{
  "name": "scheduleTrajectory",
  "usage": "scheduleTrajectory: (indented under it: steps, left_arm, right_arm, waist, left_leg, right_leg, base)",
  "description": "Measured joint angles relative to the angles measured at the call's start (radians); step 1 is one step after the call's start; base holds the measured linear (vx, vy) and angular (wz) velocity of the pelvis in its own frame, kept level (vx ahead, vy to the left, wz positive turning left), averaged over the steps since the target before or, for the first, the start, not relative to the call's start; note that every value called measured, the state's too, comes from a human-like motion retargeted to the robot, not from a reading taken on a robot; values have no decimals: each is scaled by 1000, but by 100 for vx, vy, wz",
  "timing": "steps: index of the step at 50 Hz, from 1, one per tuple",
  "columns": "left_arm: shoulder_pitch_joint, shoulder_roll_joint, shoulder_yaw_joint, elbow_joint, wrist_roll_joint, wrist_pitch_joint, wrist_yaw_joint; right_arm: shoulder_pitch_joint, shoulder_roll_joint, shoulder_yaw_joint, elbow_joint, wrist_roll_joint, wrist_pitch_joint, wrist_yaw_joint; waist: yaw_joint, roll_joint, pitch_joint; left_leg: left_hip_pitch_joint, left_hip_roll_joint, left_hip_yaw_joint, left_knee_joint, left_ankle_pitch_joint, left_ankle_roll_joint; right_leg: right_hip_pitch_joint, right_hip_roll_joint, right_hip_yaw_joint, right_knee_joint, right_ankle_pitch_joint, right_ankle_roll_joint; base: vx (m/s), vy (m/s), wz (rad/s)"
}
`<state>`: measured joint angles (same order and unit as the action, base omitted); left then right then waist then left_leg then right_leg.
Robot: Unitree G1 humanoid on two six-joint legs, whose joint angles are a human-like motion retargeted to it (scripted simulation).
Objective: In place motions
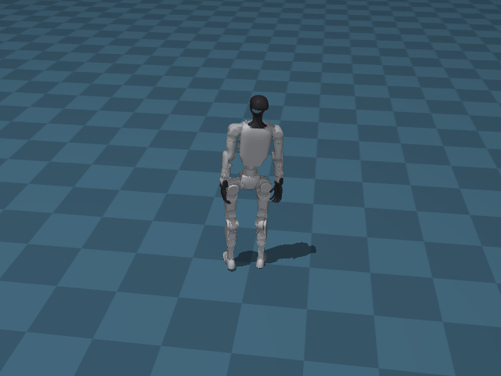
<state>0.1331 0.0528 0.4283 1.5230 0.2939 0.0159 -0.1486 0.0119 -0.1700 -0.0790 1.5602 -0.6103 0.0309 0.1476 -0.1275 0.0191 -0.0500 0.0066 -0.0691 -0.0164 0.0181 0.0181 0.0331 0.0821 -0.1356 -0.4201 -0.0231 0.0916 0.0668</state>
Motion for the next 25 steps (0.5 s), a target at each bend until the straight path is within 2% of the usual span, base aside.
scheduleTrajectory:
  steps: [10, 25]
  left_arm:
    - [-3, 6, 11, 17, -12, 7, 3]
    - [-3, 5, -4, 12, 8, 4, 1]
  right_arm:
    - [-4, -2, 7, 3, -6, -1, 2]
    - [-1, 1, 8, 3, -17, -2, 1]
  waist:
    - [22, -5, 2]
    - [28, 1, 0]
  left_leg:
    - [-3, 9, 25, 8, 2, -10]
    - [4, 2, 38, 1, 3, 8]
  right_leg:
    - [1, -2, 27, 0, 4, -3]
    - [-1, 8, 36, -1, 7, -5]
  base:
    - [0, 0, -12]
    - [0, 0, 0]
